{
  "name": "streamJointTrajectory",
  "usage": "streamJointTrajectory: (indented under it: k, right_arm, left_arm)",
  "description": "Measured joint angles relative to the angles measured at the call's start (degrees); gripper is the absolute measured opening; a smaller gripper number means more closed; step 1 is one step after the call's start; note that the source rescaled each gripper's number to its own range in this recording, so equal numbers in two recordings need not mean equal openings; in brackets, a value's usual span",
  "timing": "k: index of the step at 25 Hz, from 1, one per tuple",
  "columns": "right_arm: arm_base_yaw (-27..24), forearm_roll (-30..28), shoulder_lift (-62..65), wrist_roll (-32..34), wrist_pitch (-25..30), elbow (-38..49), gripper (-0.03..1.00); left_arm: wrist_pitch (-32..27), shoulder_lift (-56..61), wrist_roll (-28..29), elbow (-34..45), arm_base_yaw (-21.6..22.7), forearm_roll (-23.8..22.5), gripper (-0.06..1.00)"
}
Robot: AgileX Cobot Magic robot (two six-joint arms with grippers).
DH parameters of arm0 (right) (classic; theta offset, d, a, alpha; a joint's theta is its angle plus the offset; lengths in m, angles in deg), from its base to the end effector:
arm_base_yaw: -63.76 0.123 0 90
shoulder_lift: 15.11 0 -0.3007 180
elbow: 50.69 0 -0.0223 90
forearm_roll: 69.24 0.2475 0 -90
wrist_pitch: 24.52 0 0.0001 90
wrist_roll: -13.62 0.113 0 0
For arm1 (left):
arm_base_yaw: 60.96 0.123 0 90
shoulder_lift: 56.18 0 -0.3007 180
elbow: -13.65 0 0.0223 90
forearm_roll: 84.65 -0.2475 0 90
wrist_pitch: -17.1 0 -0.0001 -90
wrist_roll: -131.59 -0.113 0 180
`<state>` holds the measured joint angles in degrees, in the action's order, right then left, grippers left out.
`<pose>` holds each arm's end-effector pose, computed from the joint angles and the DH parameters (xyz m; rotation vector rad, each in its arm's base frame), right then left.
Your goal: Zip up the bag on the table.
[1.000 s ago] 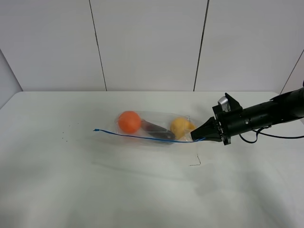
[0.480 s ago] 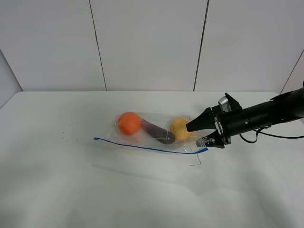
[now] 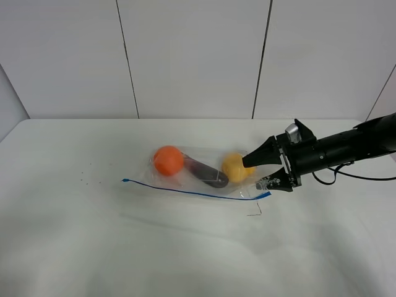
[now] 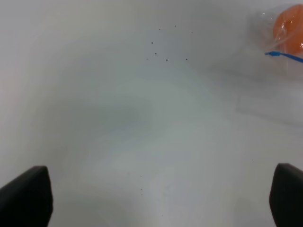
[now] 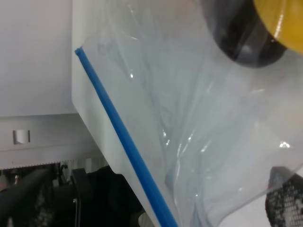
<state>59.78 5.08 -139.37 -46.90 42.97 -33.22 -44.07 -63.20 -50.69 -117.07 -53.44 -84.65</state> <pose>0.3508 0.0764 0.1397 -0.1317 2.5374 1.5329 -0.0047 -0.0006 0.2634 -0.0938 2.0498 0.1064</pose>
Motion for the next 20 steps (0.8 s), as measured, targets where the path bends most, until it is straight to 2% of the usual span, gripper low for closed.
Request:
streamJointTrajectory:
  k: [5,8,11,14,17,20]
  right_arm:
    - [0.0,-0.6,2.5,0.0,-1.5,0.0,0.98]
    - [0.0,-5.2,4.3,2.6,-6.0,0.0,0.98]
    - [0.0,-15.1,6.4,9.6,-13.1,0.0,0.98]
    - [0.0,-28.5,9.3,19.8,-20.6,0.0,0.98]
    - [0.0,-43.1,11.8,31.3,-24.9,0.0,0.98]
    - [0.0,-57.0,13.6,42.9,-25.8,0.0,0.98]
  left_arm:
    - [0.0,0.0,0.1,0.0,0.0,0.0,0.99]
    - [0.0,0.0,0.1,0.0,0.0,0.0,0.99]
    - [0.0,0.0,0.1,0.0,0.0,0.0,0.99]
    - [0.0,0.0,0.1,0.0,0.0,0.0,0.99]
    - [0.0,0.0,0.1,0.0,0.0,0.0,0.99]
    - [0.0,0.0,0.1,0.0,0.0,0.0,0.99]
